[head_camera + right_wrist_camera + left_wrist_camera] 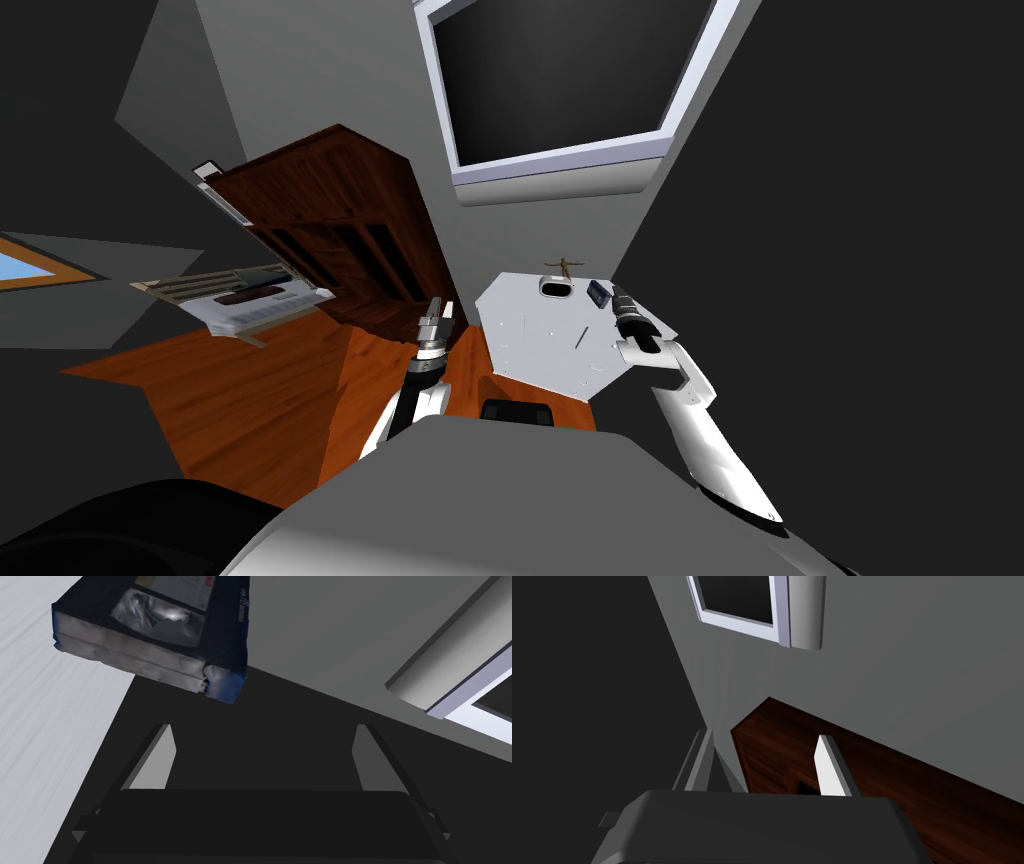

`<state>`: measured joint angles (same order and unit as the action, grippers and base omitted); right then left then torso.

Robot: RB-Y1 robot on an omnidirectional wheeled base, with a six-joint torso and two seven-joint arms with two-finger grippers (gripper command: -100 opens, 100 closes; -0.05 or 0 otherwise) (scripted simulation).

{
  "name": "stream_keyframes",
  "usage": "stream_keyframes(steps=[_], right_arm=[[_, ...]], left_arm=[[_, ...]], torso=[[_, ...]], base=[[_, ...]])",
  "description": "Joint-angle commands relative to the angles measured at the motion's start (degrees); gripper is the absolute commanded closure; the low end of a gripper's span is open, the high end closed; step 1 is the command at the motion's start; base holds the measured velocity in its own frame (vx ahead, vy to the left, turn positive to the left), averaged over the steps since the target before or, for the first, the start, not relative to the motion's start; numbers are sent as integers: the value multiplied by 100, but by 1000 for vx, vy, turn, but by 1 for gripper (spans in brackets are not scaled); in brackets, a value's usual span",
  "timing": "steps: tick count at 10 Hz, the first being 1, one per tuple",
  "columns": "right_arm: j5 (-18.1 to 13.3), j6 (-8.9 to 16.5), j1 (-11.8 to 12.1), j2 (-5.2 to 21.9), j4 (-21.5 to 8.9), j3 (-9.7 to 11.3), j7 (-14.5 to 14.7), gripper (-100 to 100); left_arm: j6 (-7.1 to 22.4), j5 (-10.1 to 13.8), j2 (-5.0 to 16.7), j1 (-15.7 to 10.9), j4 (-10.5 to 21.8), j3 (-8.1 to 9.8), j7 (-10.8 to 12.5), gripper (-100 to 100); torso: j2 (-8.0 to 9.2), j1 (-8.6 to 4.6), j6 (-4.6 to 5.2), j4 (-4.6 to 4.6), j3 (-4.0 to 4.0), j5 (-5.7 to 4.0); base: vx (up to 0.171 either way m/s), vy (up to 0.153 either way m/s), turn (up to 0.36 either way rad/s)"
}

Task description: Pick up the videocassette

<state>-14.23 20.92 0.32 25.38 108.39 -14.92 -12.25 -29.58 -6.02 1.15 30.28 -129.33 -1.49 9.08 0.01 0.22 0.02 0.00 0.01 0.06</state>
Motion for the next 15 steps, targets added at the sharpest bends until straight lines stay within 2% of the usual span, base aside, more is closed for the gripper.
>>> stream_keyframes(steps=[1, 2, 4, 5, 7, 8, 10, 11, 12, 14, 15], right_arm=[[11, 229, -28, 59, -9, -29, -45, -100], [-86, 438, -304, 299, -278, -194, -255, -100], [-86, 681, -359, 299, -325, -194, -255, -100], [-179, 908, -663, 538, -611, -364, -472, -100], [-179, 1140, -697, 538, -658, -364, -472, -100], [-268, 1345, -992, 774, -948, -540, -697, -100], [-268, 1603, -1043, 774, -1004, -540, -697, -100], [-351, 1774, -1305, 1006, -1289, -720, -928, -100], [-351, 1888, -1393, 1006, -1361, -720, -928, -100], [-351, 2068, -1393, 1006, -1361, -720, -928, -100], [-429, 2279, -1670, 1235, -1649, -905, -1166, -100]], left_arm=[[0, 0, 0, 0, 0, 0, 0, 0], [0, 0, 0, 0, 0, 0, 0, 0], [0, 0, 0, 0, 0, 0, 0, 0], [0, 0, 0, 0, 0, 1, 0, 0], [0, 0, 0, 0, 0, 0, 0, 0], [0, 0, 0, 0, 0, 1, 0, 0], [0, 0, 0, 0, 0, 0, 0, 0], [0, 0, 0, 0, 0, 1, 0, 0], [0, 0, 0, 0, 0, 0, 0, 0], [0, 0, 1, 0, 0, 1, 0, 0], [0, 0, 1, 0, 0, 1, 0, 0]], torso=[[0, 0, 0, 0, 0, 0], [2, -10, 1, 0, 1, -2], [1, -3, 0, 0, 0, 0], [2, -15, 2, 0, 1, -4], [2, -9, 2, 0, 1, -2], [3, -14, 2, 0, 1, -4], [0, -7, 1, -1, 0, -2], [1, -14, 2, 0, 0, -4], [-2, -10, -1, 0, -1, -2], [0, -16, 3, -1, 0, -4], [3, -22, 3, 0, 1, -6]], base=[[0, 33, 4], [-3, 72, 97], [-2, 41, 17], [-6, 45, 104], [0, 37, 20], [4, 55, 92], [4, 38, 38], [11, 46, 125], [12, 44, 66], [3, 11, -11], [5, 28, 137]])
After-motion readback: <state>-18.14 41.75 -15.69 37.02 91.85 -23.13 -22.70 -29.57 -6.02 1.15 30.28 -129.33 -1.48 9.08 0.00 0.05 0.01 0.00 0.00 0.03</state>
